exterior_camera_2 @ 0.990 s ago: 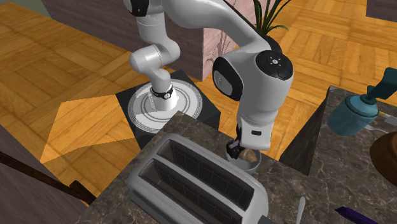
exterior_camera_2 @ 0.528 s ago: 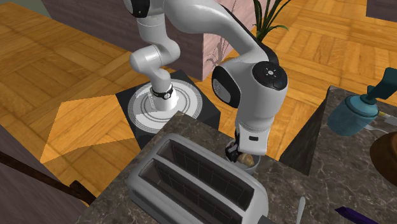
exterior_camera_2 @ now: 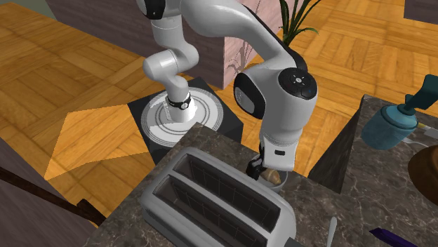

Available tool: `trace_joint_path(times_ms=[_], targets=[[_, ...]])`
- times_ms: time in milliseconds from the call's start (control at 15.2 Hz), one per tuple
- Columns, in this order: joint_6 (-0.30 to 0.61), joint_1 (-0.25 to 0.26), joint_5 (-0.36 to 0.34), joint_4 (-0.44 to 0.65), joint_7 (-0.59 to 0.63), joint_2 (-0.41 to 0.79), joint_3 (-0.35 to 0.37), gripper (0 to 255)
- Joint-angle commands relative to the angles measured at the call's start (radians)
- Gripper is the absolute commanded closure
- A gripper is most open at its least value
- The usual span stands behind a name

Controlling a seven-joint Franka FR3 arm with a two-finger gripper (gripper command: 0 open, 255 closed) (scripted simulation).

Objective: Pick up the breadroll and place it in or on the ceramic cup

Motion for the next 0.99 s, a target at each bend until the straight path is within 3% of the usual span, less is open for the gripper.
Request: trace_joint_path(times_ms=[0, 132, 396, 924], targets=[[0.000, 0.000, 0.000, 0.000, 0.000, 0.000, 0.000, 0], [0.000, 0.000, 0.000, 0.000, 0.000, 0.000, 0.000, 0], [-0.120, -0.001, -0.001, 0.093, 0.001, -0.027, -0.001, 0], [-0.120, -0.001, -0.001, 0.093, 0.001, -0.027, -0.001, 0]])
